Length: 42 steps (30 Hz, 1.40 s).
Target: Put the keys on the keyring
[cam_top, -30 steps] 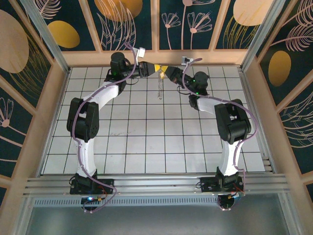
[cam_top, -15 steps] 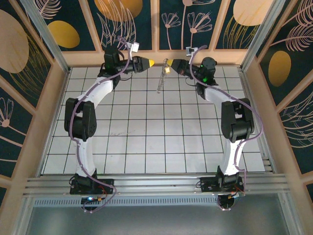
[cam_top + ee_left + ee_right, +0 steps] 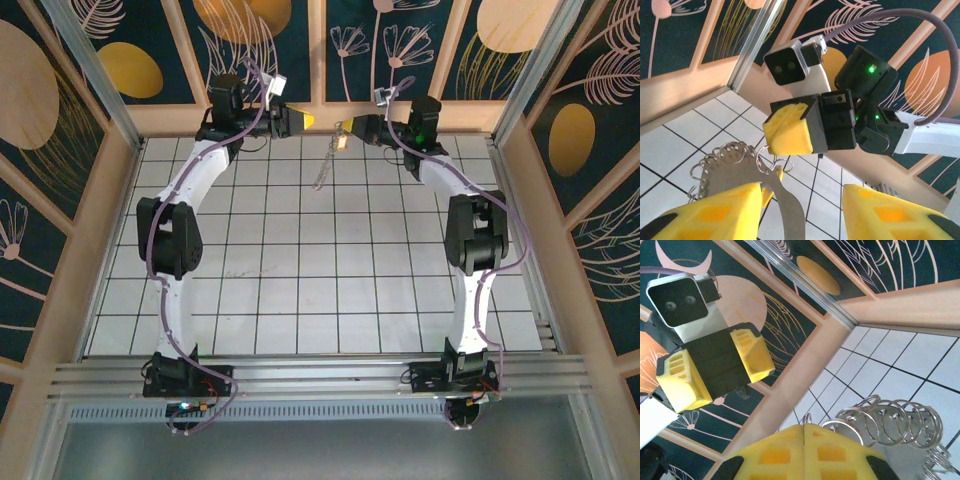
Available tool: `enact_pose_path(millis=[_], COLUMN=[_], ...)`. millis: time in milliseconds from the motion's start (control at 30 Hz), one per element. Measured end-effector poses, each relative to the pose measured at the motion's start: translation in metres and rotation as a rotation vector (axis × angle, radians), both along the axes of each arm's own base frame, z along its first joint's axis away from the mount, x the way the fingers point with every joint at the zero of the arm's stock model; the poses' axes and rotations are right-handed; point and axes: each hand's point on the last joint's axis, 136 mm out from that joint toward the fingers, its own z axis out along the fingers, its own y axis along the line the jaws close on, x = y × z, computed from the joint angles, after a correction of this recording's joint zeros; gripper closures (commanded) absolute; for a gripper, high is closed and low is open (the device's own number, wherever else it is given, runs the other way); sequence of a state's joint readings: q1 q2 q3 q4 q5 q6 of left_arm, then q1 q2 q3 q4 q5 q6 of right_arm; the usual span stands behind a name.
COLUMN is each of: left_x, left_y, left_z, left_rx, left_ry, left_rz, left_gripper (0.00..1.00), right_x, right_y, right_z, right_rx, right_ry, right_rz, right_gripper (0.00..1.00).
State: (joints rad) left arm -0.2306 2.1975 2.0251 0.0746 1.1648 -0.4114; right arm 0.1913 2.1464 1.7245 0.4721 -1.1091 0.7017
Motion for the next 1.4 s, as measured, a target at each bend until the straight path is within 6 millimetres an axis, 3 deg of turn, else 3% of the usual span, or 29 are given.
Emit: enact_pose_path(millis=[167, 400, 767, 933, 1400], left_x=[0.007, 0.011, 0.019, 0.019, 0.017], left_y=[0.003, 0.001, 0.0, 0.0, 0.0], left_z=[-0.023, -0.04, -0.063, -0.065, -0.077], left_rx=[0.015, 0.014, 0.014, 0.014, 0.016], left_ry=[0.054, 0.082, 0.123, 0.128, 0.155], left_rz=[-0.011, -0.048, -0.072, -0.072, -0.079], left_gripper=[0.5, 0.5, 0.52, 0.52, 0.53], right_x=[0.011, 0.02, 0.007, 0.0, -0.02], right_y=[-0.003, -0.002, 0.0, 0.003, 0.034], right_z=[-0.007, -0.013, -0.026, -0.036, -0.035], right_rx=[-0.03, -0.061, -0.075, -0.073, -0.067], right_ry=[0.008, 0.004, 0.025, 0.045, 0.026], right_rz=[0.03, 0.09, 0.169, 0.194, 0.276], right_gripper=[1.0, 1.0, 1.0, 1.0, 1.0])
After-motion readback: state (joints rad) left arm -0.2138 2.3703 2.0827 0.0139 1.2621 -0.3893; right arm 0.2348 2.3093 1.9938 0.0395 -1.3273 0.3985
